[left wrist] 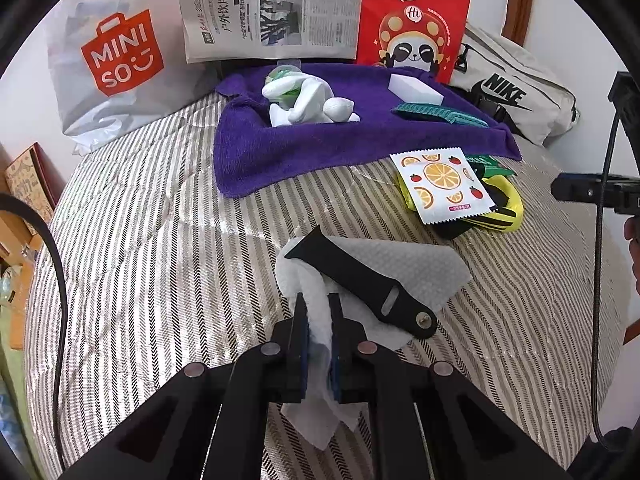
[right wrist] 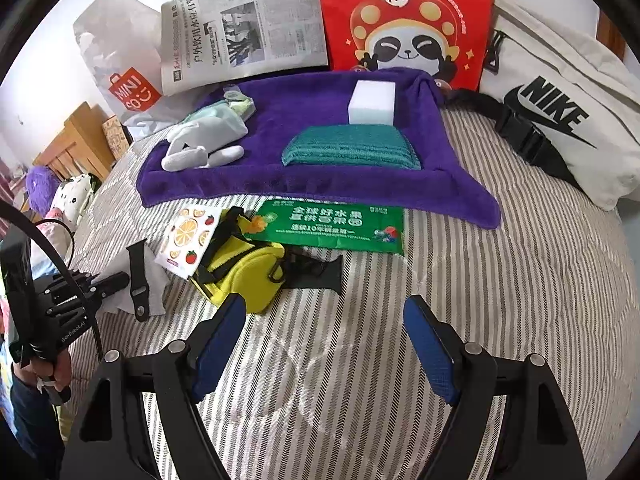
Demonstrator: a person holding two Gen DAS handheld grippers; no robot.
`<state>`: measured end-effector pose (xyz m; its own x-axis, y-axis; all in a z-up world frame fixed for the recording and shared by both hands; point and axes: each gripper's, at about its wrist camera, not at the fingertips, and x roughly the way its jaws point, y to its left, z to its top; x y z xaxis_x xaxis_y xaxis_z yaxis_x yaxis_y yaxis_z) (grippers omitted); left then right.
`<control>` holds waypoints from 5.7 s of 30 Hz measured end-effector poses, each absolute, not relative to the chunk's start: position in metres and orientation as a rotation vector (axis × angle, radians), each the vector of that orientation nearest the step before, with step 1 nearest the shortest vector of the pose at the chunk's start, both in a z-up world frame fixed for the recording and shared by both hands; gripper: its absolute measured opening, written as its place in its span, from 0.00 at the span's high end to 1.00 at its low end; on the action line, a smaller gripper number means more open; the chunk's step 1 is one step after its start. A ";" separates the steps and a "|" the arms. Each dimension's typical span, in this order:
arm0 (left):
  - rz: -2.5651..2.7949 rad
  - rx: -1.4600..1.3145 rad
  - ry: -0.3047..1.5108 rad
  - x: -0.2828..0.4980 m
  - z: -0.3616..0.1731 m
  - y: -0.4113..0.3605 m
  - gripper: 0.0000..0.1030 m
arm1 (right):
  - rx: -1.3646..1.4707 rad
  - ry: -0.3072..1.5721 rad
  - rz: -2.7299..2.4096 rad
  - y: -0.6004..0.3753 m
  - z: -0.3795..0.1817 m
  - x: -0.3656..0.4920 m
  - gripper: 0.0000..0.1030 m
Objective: Organize soft objects
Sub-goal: 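Lift the white wipe with the left gripper while the right gripper reaches the green card, then grasp and lift the green printed card with the right gripper while the left holds the wipe, then carry the wipe with the left gripper while the right gripper carries the green card over the towel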
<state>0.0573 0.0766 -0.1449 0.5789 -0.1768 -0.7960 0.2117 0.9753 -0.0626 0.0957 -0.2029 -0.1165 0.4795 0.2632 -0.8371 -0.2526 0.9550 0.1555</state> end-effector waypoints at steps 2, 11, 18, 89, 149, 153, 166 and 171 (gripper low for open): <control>-0.217 0.042 0.898 0.054 -0.146 0.077 0.92 | 0.015 1.029 0.310 -0.205 -0.120 0.096 0.22; -0.221 0.027 0.886 0.054 -0.146 0.080 0.92 | 0.029 1.051 0.300 -0.206 -0.129 0.099 0.22; -0.216 -0.045 0.870 0.051 -0.128 0.097 0.92 | -0.017 1.029 0.280 -0.202 -0.126 0.101 0.22; -0.266 -0.196 0.947 0.068 -0.124 0.120 0.92 | -0.613 0.840 0.424 -0.123 -0.152 0.145 0.84; -0.410 -0.169 0.783 0.153 -0.023 0.055 0.93 | -0.164 0.862 0.294 -0.203 -0.061 0.185 0.96; -0.411 -0.146 0.786 0.179 -0.023 0.046 0.93 | -0.221 0.862 0.230 -0.199 -0.067 0.211 0.96; -0.427 -0.142 0.860 0.254 -0.060 0.034 0.93 | -0.221 0.945 0.146 -0.203 -0.098 0.273 0.96; -0.435 -0.150 0.868 0.269 -0.067 0.036 0.93 | -0.236 0.944 0.127 -0.201 -0.100 0.286 0.96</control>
